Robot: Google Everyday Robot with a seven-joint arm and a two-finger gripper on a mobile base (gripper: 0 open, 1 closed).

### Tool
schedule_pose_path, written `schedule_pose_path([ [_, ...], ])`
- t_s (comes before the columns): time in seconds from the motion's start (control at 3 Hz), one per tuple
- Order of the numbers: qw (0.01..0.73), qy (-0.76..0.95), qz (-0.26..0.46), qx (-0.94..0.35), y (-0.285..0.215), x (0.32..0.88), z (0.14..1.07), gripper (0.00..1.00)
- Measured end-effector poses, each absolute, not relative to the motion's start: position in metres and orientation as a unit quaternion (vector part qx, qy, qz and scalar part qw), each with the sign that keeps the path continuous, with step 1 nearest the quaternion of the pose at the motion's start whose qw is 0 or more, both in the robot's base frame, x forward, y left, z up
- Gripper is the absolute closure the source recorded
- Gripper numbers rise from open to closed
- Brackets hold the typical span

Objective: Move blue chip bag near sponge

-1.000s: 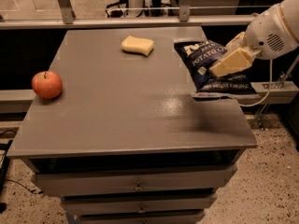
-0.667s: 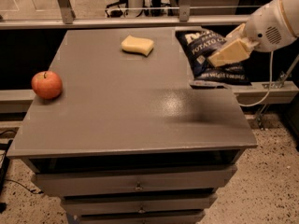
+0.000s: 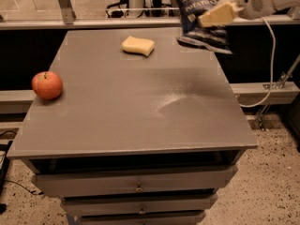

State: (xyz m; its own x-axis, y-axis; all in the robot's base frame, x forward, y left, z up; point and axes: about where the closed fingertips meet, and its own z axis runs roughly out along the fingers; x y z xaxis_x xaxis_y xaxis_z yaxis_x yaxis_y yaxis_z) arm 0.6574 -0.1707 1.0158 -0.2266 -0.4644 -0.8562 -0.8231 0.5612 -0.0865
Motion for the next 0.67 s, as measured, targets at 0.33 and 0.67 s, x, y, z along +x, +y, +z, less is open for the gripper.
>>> schedule_pose_path([
  [0.33,0.476,0.752,0.220,-0.400,-0.146,0.696,1.017,1.00],
  [0.67,0.480,0.775,0.210,-0.353,-0.146,0.736,0.994,1.00],
])
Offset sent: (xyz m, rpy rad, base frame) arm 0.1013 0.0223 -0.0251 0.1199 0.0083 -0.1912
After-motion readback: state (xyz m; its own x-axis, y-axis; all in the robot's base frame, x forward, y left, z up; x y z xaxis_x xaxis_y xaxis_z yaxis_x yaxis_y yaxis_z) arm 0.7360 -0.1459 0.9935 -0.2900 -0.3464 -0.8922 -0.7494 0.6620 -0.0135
